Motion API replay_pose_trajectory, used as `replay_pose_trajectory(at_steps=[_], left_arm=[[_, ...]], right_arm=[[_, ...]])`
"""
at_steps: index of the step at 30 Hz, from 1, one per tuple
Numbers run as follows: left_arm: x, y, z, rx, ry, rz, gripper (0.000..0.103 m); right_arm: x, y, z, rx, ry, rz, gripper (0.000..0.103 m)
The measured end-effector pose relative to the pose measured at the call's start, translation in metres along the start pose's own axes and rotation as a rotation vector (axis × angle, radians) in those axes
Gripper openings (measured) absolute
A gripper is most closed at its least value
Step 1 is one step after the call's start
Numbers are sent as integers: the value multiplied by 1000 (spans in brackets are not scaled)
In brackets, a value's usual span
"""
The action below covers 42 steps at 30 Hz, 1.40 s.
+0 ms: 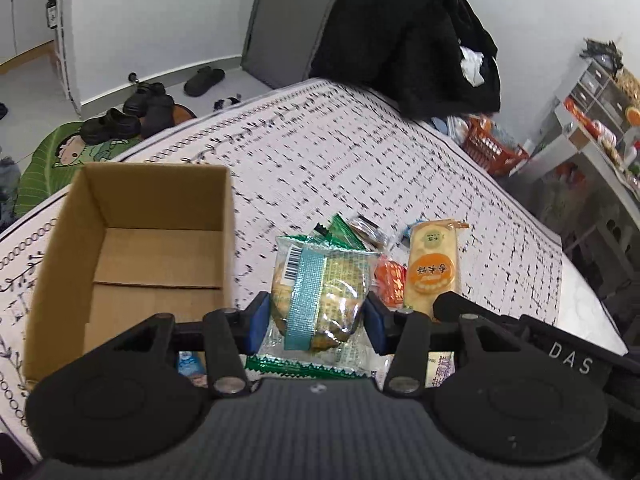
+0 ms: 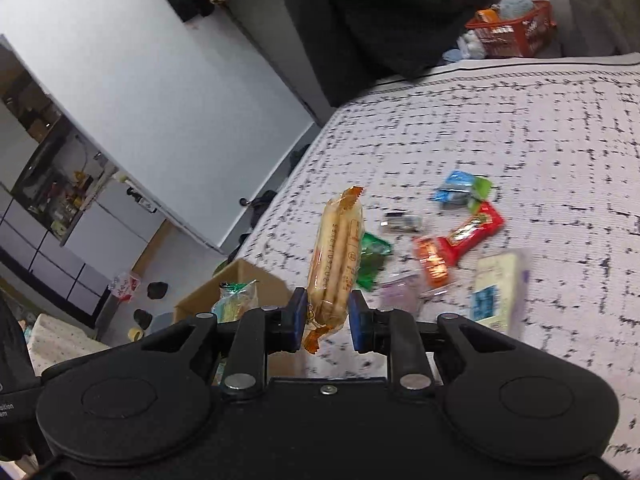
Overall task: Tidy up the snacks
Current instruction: 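Carry both packs over the box and release them inside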
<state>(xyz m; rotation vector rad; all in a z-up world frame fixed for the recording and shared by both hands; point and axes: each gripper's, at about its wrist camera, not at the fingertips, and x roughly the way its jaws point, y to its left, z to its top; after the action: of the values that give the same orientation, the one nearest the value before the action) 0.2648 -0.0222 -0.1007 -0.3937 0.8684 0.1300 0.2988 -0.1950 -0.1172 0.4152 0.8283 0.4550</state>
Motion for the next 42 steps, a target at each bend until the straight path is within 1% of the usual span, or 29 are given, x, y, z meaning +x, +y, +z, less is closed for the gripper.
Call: replay_pose_trajectory(at_steps=[8,14,25,30,42], left_arm=[[-22,32,5,-60,-41,5,48],[-33,60,5,-121,-55,7,48],[-44,102,7,-197,-76,-6,48],[-45,120,9,-227,-79,-5,48],[-39,155,7,-293,-61,5,48]], right_arm=[[1,43,-10,-56,19,33,22],[3,72,-16,-101,26,37,22],[18,114,-33,-148,48,40,21],[26,129,-38,-164,53,38,21],[48,143,-46,-172,86,12,21]])
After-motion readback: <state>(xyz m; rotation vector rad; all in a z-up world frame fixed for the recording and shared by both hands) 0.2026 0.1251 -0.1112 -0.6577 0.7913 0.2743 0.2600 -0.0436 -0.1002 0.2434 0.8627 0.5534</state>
